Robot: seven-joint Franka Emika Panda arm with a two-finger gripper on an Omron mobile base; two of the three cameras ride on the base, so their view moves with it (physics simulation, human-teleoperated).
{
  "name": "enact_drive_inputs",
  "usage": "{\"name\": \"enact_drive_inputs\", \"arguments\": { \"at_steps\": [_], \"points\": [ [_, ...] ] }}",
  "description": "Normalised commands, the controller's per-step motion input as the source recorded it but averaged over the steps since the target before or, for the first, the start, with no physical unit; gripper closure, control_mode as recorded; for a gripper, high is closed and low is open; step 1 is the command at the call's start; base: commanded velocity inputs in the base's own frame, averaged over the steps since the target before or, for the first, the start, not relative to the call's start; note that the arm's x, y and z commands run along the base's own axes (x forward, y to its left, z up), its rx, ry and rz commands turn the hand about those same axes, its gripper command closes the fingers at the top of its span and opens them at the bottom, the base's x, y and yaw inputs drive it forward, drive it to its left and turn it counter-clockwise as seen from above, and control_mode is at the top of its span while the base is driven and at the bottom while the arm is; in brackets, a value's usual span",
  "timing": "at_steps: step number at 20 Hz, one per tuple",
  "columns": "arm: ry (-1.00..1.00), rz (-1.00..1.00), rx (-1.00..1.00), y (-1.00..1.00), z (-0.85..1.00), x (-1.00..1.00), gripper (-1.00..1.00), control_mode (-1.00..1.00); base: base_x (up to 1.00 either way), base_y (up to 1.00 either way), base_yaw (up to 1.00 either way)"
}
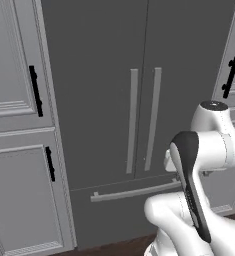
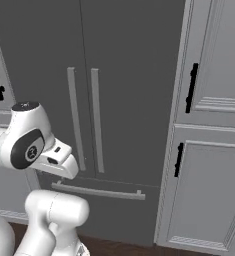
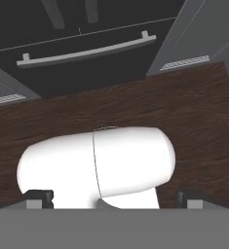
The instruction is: Grab a lemon wedge from the fridge and one ice cube from the ice bowl, and put them in the glass of lemonade.
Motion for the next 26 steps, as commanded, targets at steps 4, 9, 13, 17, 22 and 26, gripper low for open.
{"name": "enact_drive_inputs", "arguments": {
  "at_steps": [4, 9, 13, 17, 22, 26],
  "points": [
    [0.0, 0.0, 0.0, 0.0, 0.0, 0.0, -1.0, 1.0, -0.53, 0.12, 0.0],
    [0.0, 0.0, 0.0, 0.0, 0.0, 0.0, -1.0, 1.0, -0.1, 0.02, 0.08],
    [0.0, 0.0, 0.0, 0.0, 0.0, 0.0, -1.0, 1.0, 0.09, 0.11, 0.23],
    [0.0, 0.0, 0.0, 0.0, 0.0, 0.0, -1.0, 1.0, 0.12, 0.01, 0.25],
    [0.0, 0.0, 0.0, 0.0, 0.0, 0.0, -1.0, 1.0, 0.0, -0.11, 0.11],
    [0.0, 0.0, 0.0, 0.0, 0.0, 0.0, -1.0, 1.0, -0.12, -0.02, 0.0]
  ]
}}
